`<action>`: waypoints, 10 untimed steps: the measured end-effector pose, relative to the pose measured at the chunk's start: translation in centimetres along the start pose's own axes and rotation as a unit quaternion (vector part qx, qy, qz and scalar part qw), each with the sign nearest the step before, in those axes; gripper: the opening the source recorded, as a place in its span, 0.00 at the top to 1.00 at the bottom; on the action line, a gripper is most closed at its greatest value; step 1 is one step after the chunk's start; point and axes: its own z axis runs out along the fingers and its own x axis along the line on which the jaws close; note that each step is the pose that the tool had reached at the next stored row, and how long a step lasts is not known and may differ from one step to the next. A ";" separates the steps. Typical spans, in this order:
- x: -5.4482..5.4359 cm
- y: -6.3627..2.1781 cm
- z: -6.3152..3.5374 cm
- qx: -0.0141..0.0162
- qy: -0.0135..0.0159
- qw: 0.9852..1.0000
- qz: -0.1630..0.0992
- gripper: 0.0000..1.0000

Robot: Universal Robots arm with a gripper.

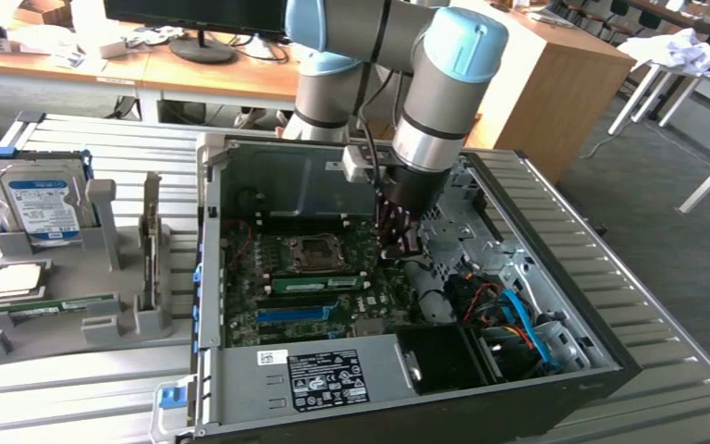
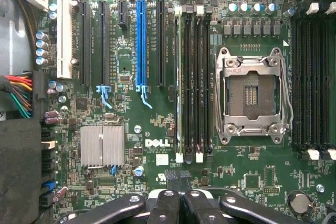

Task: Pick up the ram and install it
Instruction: 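Press down the ram until it locks into place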

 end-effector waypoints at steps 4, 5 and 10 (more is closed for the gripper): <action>0.0 1.20 0.21 0.000 0.000 1.000 0.000 0.90; 0.0 1.54 0.30 0.000 0.000 1.000 0.000 0.90; 0.0 2.08 0.92 0.000 0.000 1.000 0.000 0.90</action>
